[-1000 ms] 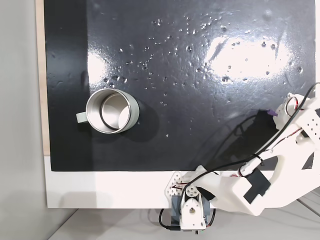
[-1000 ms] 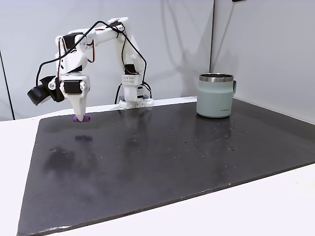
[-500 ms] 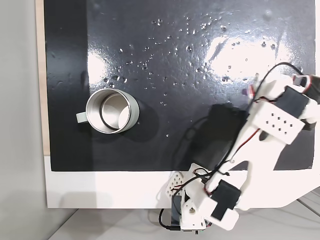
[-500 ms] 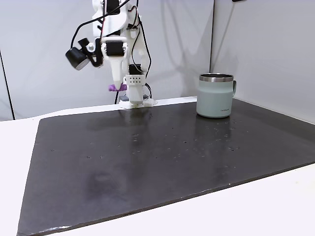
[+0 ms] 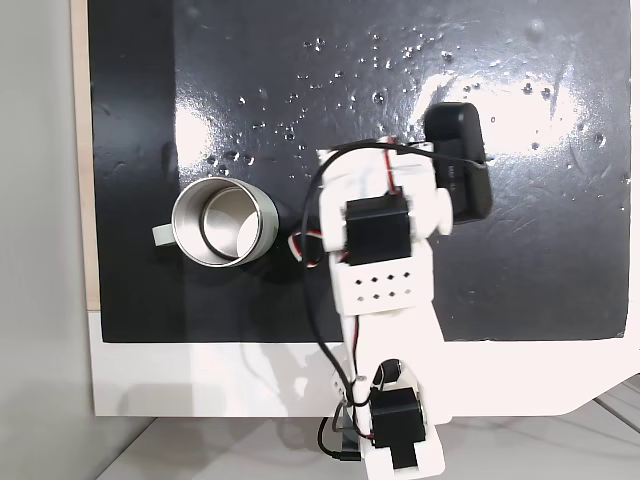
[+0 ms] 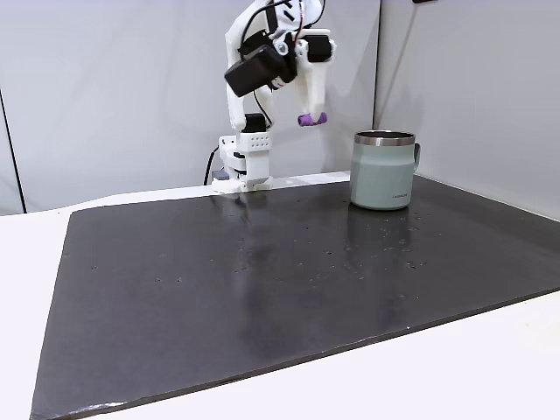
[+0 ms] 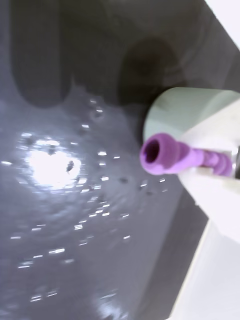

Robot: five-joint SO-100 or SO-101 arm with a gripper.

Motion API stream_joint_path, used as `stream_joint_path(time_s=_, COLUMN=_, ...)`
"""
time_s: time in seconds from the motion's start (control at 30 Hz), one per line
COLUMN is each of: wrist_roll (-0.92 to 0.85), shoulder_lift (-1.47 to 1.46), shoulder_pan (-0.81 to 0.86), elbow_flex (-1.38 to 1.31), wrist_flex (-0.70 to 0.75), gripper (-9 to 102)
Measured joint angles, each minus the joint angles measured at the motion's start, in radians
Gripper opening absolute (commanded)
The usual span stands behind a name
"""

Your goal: Grasp a pengrip and put it in the cup.

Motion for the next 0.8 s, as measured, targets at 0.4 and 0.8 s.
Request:
stream_joint_path(time_s=0.4, wrist_roll=0.080, shoulder_lift=-0.018, shoulder_pan=-0.394, elbow_flex=-0.110, wrist_flex=0.008, gripper=0)
stream_joint_path(time_s=0.8, wrist_roll=0.100, shoulder_lift=-0.130, shoulder_pan=-0.482, elbow_flex=-0.186, wrist_flex=0.008, gripper=1)
